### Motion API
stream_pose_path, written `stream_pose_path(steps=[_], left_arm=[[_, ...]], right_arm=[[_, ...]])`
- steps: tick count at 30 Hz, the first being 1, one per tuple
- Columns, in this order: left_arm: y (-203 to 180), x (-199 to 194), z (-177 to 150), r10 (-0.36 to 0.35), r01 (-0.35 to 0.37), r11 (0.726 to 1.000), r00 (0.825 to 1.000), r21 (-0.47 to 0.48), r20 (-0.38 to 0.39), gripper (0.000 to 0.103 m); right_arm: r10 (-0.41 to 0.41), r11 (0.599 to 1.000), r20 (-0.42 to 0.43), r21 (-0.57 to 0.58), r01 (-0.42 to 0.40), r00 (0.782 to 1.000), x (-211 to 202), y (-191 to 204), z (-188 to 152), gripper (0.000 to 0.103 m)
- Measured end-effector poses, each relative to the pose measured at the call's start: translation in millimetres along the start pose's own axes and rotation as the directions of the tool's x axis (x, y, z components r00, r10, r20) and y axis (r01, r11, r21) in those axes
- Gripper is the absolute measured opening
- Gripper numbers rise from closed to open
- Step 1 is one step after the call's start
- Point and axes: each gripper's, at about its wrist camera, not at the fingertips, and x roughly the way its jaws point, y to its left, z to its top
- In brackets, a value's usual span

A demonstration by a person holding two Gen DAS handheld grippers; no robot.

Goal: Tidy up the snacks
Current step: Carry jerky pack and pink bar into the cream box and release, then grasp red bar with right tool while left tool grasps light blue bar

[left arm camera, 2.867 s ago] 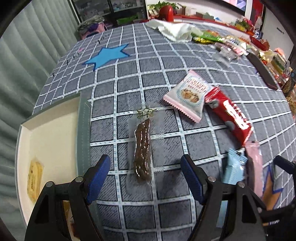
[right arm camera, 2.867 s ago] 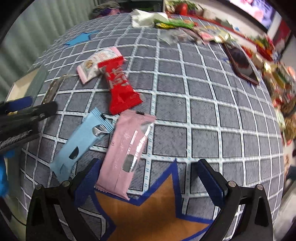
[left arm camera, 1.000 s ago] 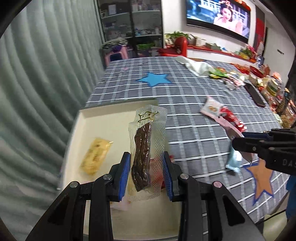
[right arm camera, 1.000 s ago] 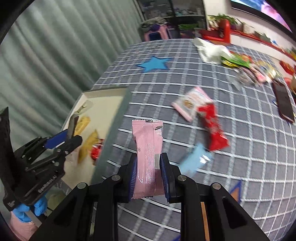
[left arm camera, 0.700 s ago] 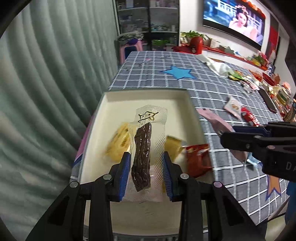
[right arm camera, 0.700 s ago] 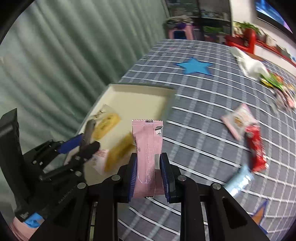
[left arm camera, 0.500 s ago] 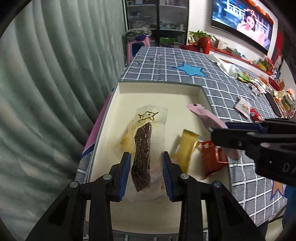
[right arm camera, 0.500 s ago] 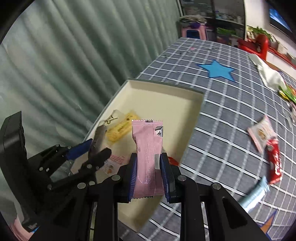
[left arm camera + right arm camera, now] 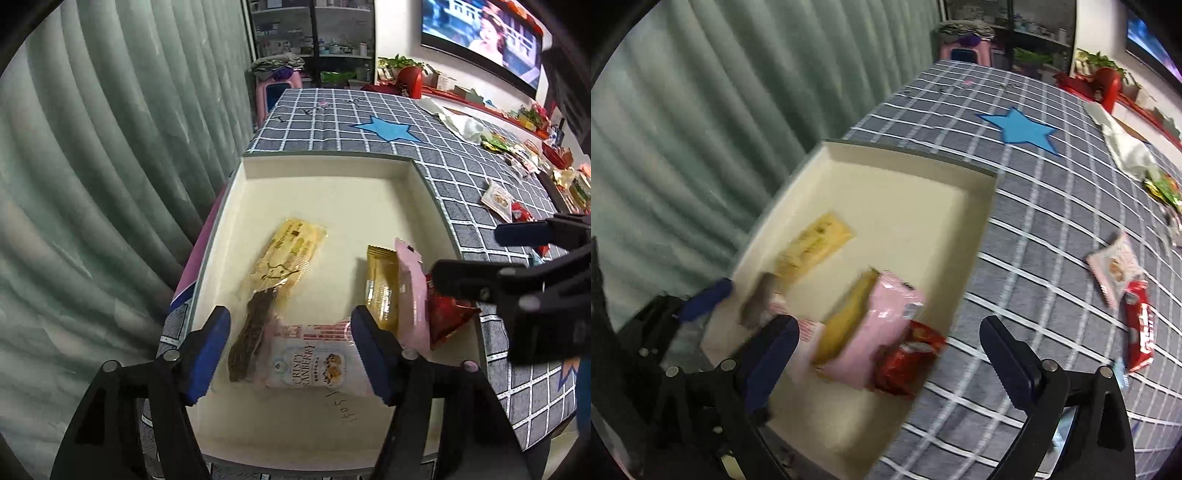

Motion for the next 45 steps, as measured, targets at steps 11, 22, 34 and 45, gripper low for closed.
stream_pose_path(steps=[11, 22, 34, 45], left_arm=[[-35.9, -7.1, 6.1, -0.061, 0.061, 0.995, 0.998, 0.08, 0.002, 0.075], [-95.3, -20.0, 19.5, -0.119, 0.116, 0.97, 0.993, 0.215, 0.002, 0.075], [-190.0, -19.4, 14.6, -0.202, 0.212, 0.903, 0.977, 0.373, -0.067, 0.079], [-269.8, 13.0, 11.7, -0.186, 0.217, 0.864, 0.976, 0.455, -0.113, 0.079]], right_arm=[[-0.244, 0.951, 0.012, 0.197, 0.237, 0.97, -18.3, -124.3, -12.2, 0.099], [-0.276, 0.912, -0.061, 0.297, 0.282, 0.959, -6.8, -209.0, -28.8, 0.099], [-0.284, 0.928, -0.023, 0.243, 0.281, 0.959, -16.4, -219.0, -49.6, 0.035], [-0.3, 0.917, -0.033, 0.266, 0.298, 0.953, -65.5, -246.4, -146.3, 0.036]])
